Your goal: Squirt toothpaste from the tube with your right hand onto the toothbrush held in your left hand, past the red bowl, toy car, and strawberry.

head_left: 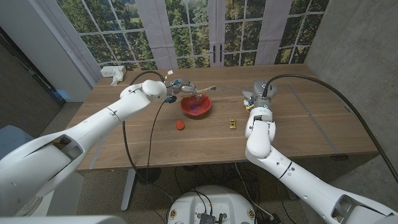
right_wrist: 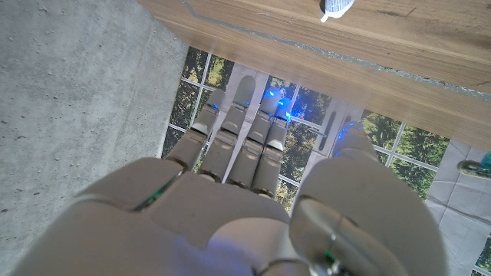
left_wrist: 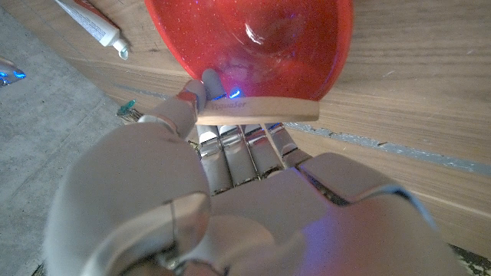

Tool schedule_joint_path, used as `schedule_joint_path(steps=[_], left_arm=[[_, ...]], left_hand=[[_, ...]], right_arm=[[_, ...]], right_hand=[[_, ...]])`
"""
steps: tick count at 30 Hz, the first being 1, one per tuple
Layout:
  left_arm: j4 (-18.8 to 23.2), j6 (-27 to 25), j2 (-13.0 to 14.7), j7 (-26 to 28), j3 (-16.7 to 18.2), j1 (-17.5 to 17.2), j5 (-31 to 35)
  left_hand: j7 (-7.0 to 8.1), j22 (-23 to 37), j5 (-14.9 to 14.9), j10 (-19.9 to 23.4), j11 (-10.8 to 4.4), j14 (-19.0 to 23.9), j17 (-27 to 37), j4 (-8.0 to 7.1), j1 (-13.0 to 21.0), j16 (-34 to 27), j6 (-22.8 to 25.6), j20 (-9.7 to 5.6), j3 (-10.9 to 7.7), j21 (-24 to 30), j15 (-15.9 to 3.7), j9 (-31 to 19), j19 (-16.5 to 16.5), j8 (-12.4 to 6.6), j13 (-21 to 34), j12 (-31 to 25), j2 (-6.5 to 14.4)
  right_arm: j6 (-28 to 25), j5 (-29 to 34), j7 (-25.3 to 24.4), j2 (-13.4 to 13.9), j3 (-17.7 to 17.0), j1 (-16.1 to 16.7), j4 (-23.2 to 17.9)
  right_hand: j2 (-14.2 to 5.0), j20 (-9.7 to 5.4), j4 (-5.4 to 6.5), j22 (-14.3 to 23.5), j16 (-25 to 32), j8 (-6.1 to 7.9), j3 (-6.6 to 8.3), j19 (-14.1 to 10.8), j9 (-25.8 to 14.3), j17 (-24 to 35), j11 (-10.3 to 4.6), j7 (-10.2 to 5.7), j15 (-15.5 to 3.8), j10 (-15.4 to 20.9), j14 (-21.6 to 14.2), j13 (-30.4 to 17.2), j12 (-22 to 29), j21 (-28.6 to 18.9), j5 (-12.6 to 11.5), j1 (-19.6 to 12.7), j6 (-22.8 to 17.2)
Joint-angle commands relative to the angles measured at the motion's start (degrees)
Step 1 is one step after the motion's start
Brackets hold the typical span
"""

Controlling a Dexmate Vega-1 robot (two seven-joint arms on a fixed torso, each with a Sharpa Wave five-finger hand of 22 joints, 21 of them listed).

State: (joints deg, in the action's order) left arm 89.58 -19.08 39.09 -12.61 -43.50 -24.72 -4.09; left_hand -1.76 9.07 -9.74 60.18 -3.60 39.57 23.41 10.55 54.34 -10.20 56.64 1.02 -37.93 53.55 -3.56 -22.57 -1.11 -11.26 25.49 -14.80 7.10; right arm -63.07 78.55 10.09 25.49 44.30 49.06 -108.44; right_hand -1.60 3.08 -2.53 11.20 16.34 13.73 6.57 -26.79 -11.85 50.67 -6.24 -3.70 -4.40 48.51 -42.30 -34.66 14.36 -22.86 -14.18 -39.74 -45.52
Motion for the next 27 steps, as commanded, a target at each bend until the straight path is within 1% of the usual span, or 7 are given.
schedule_joint_path(steps=[1, 8, 14, 18, 22, 26, 27], left_arm=[[2.57, -5.13, 0.33, -0.28, -2.4, 1.37, 5.47], [4.85, -9.29, 0.6, -0.47, -4.11, 2.2, 9.15], [5.34, -10.63, 0.59, -1.51, -4.71, 2.75, 10.26], [5.95, -12.11, 0.68, -2.25, -6.31, 3.8, 12.76], [6.06, -13.17, 0.54, -3.39, -8.14, 4.95, 15.42], [6.62, -14.09, 0.44, -3.64, -9.21, 5.42, 17.87], [6.76, -14.03, 0.5, -3.58, -9.5, 5.51, 18.59]], left_hand=[[-0.04, 0.03, 0.09, 7.46, -7.83, -0.29, -0.21, 0.02, 0.86, -0.59, 0.8, -0.15, 0.5, -0.57, -9.49, 0.04, -0.36, -0.13, -0.29, 0.28, 0.22], [-0.19, 0.02, 0.15, 7.83, -7.77, -0.12, -0.95, 0.0, 1.3, -0.97, 1.16, -0.19, 1.17, -1.57, -9.51, 0.37, -0.49, -0.05, -1.16, 0.54, 0.32], [-0.21, 0.02, 0.18, 8.22, -7.95, 0.03, -1.51, 0.0, 1.69, -1.22, 1.34, -0.1, 1.71, -2.29, -9.52, 0.63, -0.37, 0.03, -1.83, 0.67, 0.37], [-0.23, 0.02, 0.22, 8.44, -8.0, 0.08, -1.98, 0.02, 1.97, -1.35, 1.63, -0.11, 2.12, -2.95, -9.51, 0.85, -0.53, 0.04, -2.35, 0.8, 0.35], [-0.34, 0.02, 0.24, 8.18, -7.89, 0.0, -2.49, 0.16, 2.35, -1.37, 1.81, -0.29, 2.53, -3.68, -9.53, 1.12, -0.83, 0.14, -2.91, 1.13, 0.15], [-0.53, 0.02, 0.17, 7.11, -7.8, -0.01, -3.22, 0.14, 2.79, -1.41, 1.63, -0.22, 3.06, -4.74, -9.48, 1.55, -1.3, 0.4, -3.71, 1.83, 0.05], [-0.5, 0.02, 0.07, 6.27, -7.84, -0.15, -3.64, 0.23, 3.05, -1.34, 1.38, -0.21, 3.34, -5.21, -9.49, 1.79, -1.33, 0.56, -4.14, 2.28, -0.21]], right_arm=[[-0.56, -1.92, -0.54, 1.26, 0.92, -0.8, -0.41], [-0.98, -2.72, -0.55, 1.86, 1.51, -1.21, -0.63], [-1.29, -3.48, -0.84, 2.06, 2.04, -1.8, -0.33], [-1.41, -3.99, -1.12, 2.34, 2.4, -2.14, -0.25], [-1.52, -4.71, -1.52, 2.69, 2.6, -2.31, -0.32], [-1.65, -5.24, -1.96, 3.03, 2.9, -2.56, -0.4], [-1.71, -5.26, -1.91, 3.14, 3.03, -2.68, -0.42]], right_hand=[[0.12, 0.14, -0.24, 0.19, 0.39, -0.15, 0.16, -0.39, -0.16, 0.09, 0.31, 0.15, -5.97, 0.46, -0.7, -0.32, -0.13, -0.12, 0.18, 0.06, 0.0], [0.1, 0.13, -0.34, 0.19, 0.53, -0.16, 0.12, -0.4, -0.16, 0.06, 0.3, 0.14, -6.03, 0.5, -0.93, -0.41, -0.16, -0.12, 0.19, 0.11, 0.02], [0.05, 0.16, -0.32, 0.19, 0.57, -0.15, 0.05, -0.43, -0.16, 0.06, 0.32, 0.12, -6.04, 0.56, -0.9, -0.44, -0.19, -0.13, 0.22, 0.27, 0.01], [-0.03, 0.14, -0.46, 0.19, 0.61, -0.18, 0.11, -0.42, -0.17, -0.03, 0.32, 0.16, -5.99, 0.6, -1.05, -0.46, -0.24, -0.12, 0.2, 0.13, 0.1], [-0.07, 0.15, -0.54, 0.19, 0.73, -0.16, 0.11, -0.45, -0.17, -0.05, 0.35, 0.12, -6.05, 0.63, -1.26, -0.48, -0.28, -0.13, 0.2, 0.11, 0.05], [-0.15, 0.18, -0.54, 0.2, 0.79, -0.17, 0.09, -0.53, -0.17, -0.13, 0.3, 0.13, -6.05, 0.59, -1.47, -0.52, -0.33, -0.16, 0.21, 0.21, 0.09], [-0.14, 0.16, -0.55, 0.2, 0.8, -0.18, 0.08, -0.54, -0.17, -0.12, 0.29, 0.14, -6.03, 0.63, -1.45, -0.52, -0.33, -0.17, 0.22, 0.22, 0.13]])
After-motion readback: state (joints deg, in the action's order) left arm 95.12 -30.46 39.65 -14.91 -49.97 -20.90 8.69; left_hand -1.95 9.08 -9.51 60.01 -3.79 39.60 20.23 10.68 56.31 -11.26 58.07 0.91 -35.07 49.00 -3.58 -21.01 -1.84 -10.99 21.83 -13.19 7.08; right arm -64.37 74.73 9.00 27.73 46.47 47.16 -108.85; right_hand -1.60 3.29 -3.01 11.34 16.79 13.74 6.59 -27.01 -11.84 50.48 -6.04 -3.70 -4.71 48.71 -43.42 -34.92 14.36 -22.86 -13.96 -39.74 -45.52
